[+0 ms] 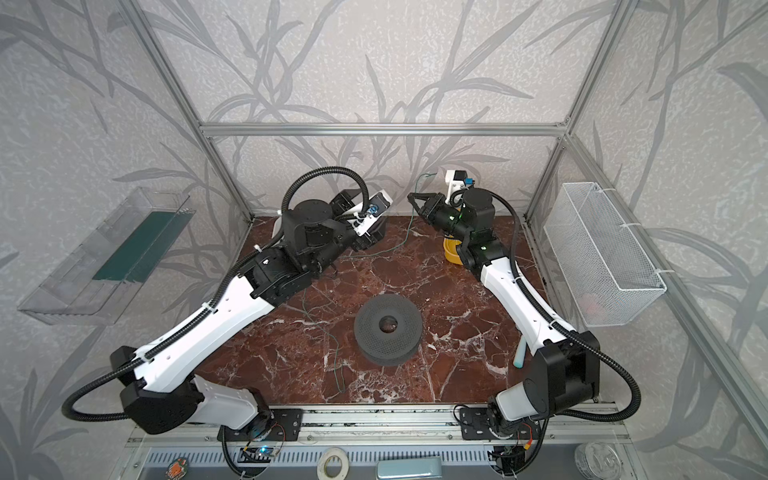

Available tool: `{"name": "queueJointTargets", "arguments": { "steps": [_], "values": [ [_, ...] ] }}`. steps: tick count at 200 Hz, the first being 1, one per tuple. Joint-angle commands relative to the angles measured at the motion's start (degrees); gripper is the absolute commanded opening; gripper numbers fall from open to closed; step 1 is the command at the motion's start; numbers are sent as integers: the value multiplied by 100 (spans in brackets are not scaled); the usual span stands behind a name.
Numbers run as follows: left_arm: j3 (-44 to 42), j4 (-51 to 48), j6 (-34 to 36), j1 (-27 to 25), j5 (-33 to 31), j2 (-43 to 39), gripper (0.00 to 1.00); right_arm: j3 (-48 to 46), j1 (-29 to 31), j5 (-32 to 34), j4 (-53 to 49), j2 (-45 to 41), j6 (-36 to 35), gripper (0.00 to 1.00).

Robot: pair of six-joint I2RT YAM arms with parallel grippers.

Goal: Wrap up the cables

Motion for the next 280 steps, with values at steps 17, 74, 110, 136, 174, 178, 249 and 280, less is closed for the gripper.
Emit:
{"name": "queueJointTargets", "arguments": {
  "steps": [17,74,110,136,174,178,249,280],
  "values": [
    [-255,390,-1372,13,1165,428,73,-233,29,127,394,-324,118,0],
    [64,413,-1710,48,1302,843,62,-451,77,153,661,-497,357,0],
    [230,550,-1945,66,1309,1110,49,-499,160,159,732,-527,394,0],
    [203,727,-1925,75,1136,1203,36,-614,162,147,804,-582,447,0],
    [48,799,-1774,84,965,1191,2,-732,168,58,929,-629,502,0],
    [7,813,-1731,84,918,1174,0,-740,166,36,930,-629,496,0],
    [-1667,2039,29,84,375,380,0,-1166,-341,-27,0,-1561,-117,67],
    [-2102,2105,712,45,103,111,0,-1417,-871,-353,-154,-1859,112,71]
  ]
}}
